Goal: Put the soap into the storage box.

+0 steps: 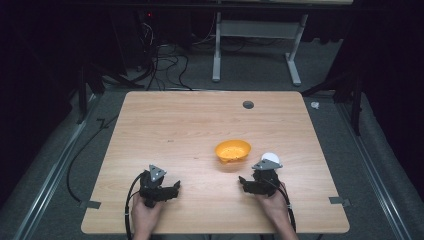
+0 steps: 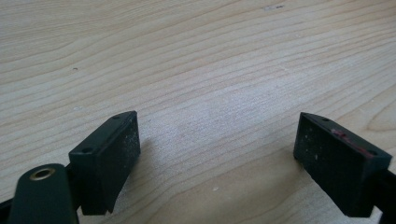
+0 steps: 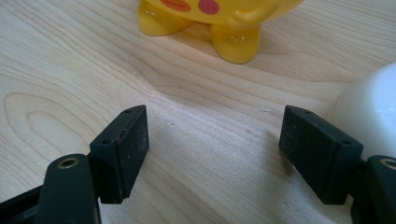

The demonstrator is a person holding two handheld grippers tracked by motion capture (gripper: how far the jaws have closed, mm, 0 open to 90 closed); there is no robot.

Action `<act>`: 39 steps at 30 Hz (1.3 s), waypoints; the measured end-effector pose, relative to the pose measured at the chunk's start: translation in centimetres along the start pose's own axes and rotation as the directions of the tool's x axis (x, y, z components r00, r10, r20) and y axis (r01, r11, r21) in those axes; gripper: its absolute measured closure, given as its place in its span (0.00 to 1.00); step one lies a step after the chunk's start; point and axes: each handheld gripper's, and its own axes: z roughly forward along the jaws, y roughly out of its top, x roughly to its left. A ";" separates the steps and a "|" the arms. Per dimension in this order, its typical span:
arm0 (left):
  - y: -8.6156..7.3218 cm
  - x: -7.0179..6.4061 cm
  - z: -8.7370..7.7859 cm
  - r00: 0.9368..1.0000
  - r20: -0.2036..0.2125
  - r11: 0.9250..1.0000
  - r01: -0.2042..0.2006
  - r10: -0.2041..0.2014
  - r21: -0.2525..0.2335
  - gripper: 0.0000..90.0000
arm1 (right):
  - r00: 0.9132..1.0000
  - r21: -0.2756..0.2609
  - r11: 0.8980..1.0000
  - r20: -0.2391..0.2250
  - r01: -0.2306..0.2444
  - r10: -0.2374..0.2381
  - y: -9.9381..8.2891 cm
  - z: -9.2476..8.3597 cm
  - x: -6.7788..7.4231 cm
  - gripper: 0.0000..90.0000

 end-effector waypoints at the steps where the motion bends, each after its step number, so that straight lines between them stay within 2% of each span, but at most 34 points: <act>1: 0.0 0.0 0.0 1.000 0.000 1.000 0.000 0.000 0.000 0.17 | 1.000 0.000 1.000 0.000 0.000 0.000 0.0 0.0 0.0 0.28; 19: 0.0 0.0 0.0 1.000 0.000 1.000 0.000 0.000 0.000 0.17 | 1.000 -0.019 1.000 -0.021 0.005 -0.005 0.1 -0.4 0.2 0.31; 39: 0.0 0.0 0.0 1.000 0.001 1.000 0.000 0.000 0.000 0.17 | 0.999 -0.063 0.998 -0.033 -0.011 0.009 -0.6 -2.8 -0.1 0.32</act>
